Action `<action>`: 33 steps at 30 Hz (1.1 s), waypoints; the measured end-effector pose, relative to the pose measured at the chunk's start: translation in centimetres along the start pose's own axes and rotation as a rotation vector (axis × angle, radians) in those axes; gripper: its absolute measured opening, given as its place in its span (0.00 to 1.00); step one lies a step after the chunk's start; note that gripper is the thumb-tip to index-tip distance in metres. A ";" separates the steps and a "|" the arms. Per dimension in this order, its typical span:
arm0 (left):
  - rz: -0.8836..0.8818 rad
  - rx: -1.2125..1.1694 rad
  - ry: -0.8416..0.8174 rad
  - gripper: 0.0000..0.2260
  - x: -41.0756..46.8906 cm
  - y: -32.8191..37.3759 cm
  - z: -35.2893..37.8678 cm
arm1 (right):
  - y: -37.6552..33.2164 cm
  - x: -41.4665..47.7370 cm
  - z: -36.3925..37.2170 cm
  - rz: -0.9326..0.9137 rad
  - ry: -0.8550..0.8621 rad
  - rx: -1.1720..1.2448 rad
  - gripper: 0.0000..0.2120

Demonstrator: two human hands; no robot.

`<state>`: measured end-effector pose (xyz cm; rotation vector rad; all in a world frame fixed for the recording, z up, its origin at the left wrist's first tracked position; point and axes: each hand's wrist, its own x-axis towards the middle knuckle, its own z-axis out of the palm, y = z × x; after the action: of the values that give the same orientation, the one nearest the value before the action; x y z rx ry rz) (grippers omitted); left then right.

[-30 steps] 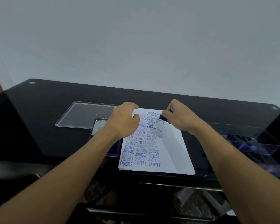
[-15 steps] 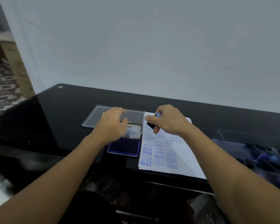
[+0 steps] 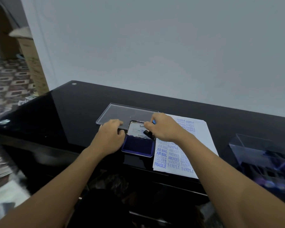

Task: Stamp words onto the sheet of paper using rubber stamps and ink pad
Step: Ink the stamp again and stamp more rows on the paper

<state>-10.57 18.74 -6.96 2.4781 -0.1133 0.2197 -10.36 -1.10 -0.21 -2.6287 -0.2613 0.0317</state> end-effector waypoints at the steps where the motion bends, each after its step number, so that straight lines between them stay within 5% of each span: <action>1: 0.014 0.031 0.000 0.18 0.0 -0.3 0.2 | 0.0 0.1 0.2 0.005 -0.009 -0.004 0.15; 33: 0.076 0.246 -0.032 0.21 -0.2 -3.5 2.3 | -0.2 0.1 4.6 0.030 -0.066 -0.146 0.08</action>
<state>-9.95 20.12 -10.93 2.7255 -0.2049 0.2378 -10.57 1.25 -4.14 -2.7799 -0.2550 0.1138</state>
